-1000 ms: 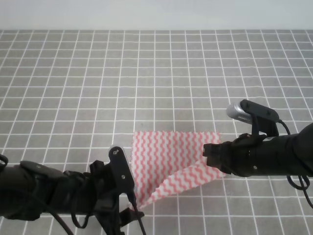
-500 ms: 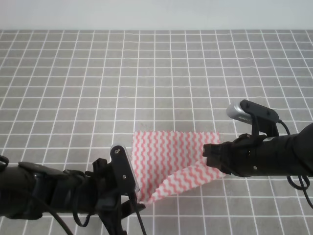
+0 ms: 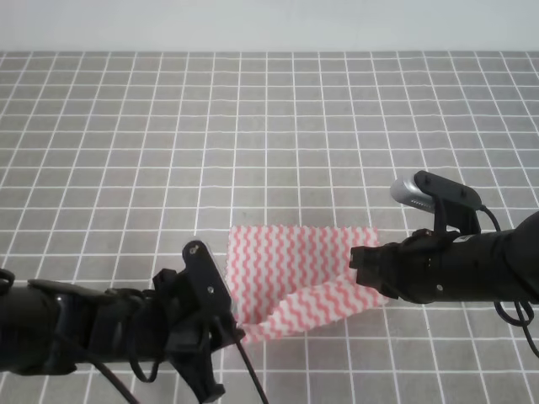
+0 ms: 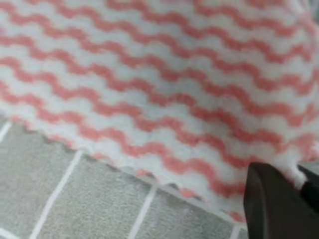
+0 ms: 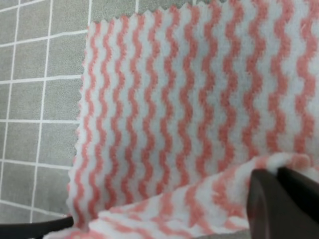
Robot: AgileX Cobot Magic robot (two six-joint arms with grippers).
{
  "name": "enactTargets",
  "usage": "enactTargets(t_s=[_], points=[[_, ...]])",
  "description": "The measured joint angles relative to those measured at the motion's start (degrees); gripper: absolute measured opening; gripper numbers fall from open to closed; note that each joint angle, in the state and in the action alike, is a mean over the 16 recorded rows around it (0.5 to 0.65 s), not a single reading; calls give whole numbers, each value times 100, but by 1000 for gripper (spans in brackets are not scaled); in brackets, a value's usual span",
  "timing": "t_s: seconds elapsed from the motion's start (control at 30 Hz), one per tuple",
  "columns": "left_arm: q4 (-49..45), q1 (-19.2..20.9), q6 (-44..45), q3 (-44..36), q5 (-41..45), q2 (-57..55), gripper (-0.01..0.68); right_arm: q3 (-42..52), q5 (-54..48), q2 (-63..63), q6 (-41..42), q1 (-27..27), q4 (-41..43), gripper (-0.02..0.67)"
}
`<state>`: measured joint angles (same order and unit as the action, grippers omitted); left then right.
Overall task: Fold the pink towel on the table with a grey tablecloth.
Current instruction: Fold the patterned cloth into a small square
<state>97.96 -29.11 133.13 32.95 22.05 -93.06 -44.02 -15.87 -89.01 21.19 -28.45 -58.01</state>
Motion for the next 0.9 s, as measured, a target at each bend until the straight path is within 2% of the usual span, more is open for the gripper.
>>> enactTargets(t_s=[0.17, 0.53, 0.9], points=[[195, 0, -439, 160, -36, 5, 0, -2, 93, -11, -3, -1, -7, -15], [247, 0, -1421, 795, -549, 14, -2, -3, 437, -57, -8, -2, -109, -15], [213, 1, -1533, 1118, -939, -196, -2, -40, 704, -261, -7, 3, -223, -15]])
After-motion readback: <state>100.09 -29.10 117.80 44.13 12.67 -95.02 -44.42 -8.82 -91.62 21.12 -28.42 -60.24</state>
